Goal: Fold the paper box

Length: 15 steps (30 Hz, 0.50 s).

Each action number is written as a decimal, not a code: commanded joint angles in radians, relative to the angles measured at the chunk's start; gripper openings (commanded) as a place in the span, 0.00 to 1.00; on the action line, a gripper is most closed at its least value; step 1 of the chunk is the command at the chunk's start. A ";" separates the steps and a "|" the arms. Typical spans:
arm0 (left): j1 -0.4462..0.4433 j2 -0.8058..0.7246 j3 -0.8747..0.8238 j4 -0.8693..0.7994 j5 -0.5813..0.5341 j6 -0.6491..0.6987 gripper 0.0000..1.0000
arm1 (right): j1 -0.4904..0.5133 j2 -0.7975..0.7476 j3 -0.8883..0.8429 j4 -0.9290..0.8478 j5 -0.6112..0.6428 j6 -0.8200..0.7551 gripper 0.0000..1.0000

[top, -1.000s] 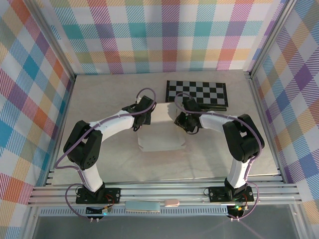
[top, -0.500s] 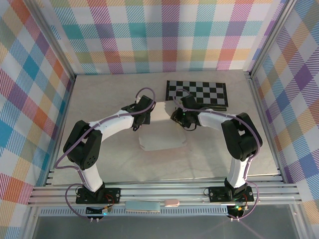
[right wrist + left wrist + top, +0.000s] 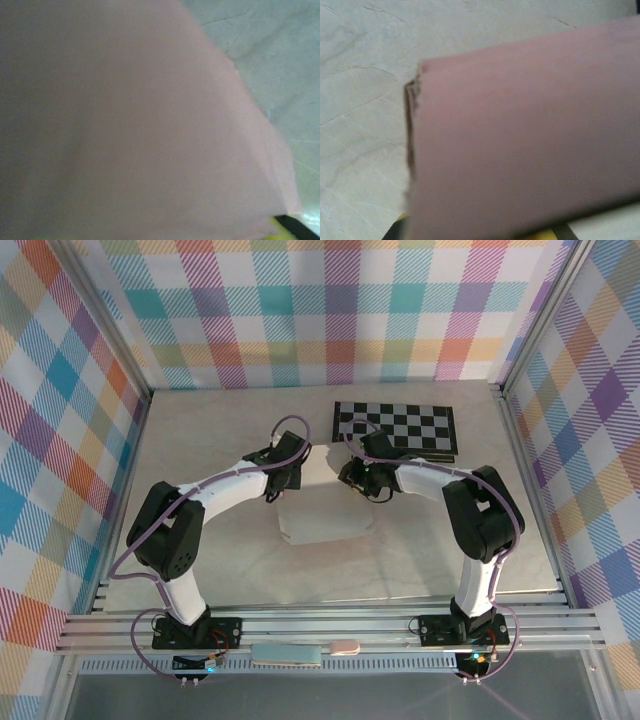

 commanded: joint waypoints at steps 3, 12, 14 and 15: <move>0.070 -0.039 0.086 -0.076 0.102 -0.008 0.00 | -0.006 -0.180 0.105 -0.124 -0.135 -0.255 0.48; 0.095 -0.006 0.291 -0.191 0.199 0.012 0.00 | -0.311 -0.414 0.184 -0.241 -0.389 -0.373 0.55; 0.102 -0.006 0.316 -0.196 0.245 0.012 0.00 | -0.393 -0.405 0.181 -0.251 -0.431 -0.389 0.51; 0.105 -0.003 0.331 -0.201 0.277 0.013 0.00 | -0.440 -0.388 0.180 -0.249 -0.480 -0.394 0.47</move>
